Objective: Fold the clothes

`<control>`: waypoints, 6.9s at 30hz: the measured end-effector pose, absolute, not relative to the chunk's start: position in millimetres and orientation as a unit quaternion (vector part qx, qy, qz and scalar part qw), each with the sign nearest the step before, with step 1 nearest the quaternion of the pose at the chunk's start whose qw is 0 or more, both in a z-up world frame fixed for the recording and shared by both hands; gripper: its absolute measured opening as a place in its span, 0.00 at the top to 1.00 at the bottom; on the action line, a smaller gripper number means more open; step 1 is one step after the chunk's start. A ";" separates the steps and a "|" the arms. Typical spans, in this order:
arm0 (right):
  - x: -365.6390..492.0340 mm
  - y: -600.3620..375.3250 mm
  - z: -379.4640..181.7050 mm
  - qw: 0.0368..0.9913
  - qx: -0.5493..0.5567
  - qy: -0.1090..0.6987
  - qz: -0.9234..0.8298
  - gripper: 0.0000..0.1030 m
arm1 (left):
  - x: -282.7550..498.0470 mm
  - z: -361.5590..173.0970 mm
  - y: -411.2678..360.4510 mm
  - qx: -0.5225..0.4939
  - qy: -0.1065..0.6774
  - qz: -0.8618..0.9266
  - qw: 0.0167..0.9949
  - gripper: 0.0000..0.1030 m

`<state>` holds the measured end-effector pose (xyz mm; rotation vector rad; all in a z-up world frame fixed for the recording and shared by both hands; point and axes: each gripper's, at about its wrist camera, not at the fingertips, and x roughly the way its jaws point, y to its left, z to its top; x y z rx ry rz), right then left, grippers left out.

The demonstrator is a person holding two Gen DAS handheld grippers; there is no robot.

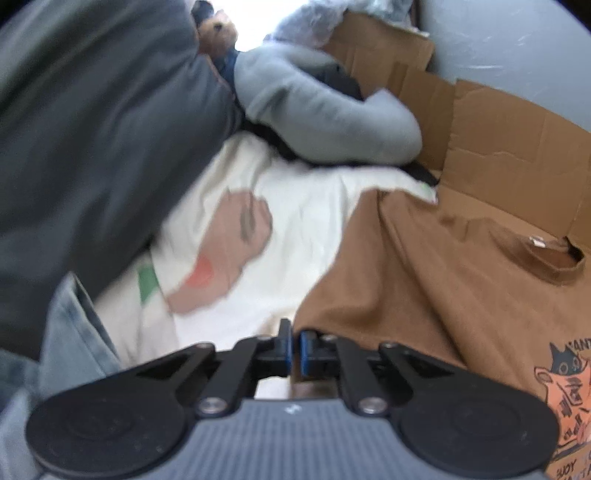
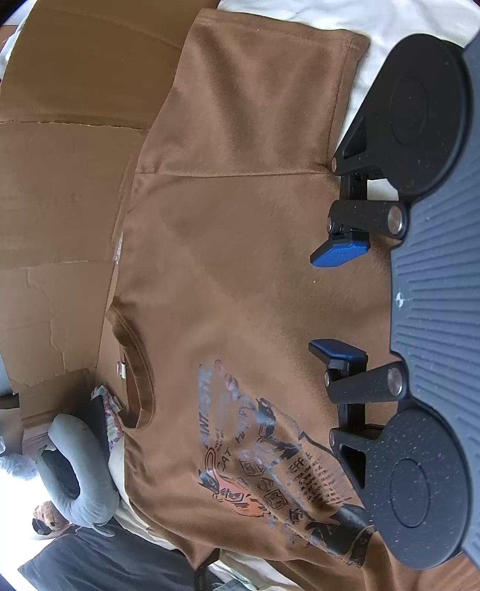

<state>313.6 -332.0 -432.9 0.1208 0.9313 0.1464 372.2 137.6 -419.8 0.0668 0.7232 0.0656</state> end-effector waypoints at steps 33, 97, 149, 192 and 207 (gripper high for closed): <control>305.6 -341.7 -449.9 0.879 0.033 0.471 0.065 0.51 | 414.2 -352.8 167.3 0.202 0.359 0.060 0.909 0.71; 298.5 -341.8 -452.0 0.876 0.022 0.475 0.078 0.49 | 428.7 -413.6 170.7 -0.117 0.523 0.011 0.844 0.95; 330.5 -344.5 -426.3 0.883 0.021 0.459 0.097 0.49 | 462.5 -423.4 217.2 -0.047 0.460 0.091 0.882 0.47; 336.4 -354.9 -448.8 0.877 0.024 0.474 0.083 0.49 | 511.0 -423.6 199.7 0.059 0.426 0.155 0.889 0.61; 323.5 -360.0 -428.8 0.888 0.046 0.452 0.066 0.49 | 405.0 -403.9 193.2 -0.012 0.456 0.123 0.882 0.54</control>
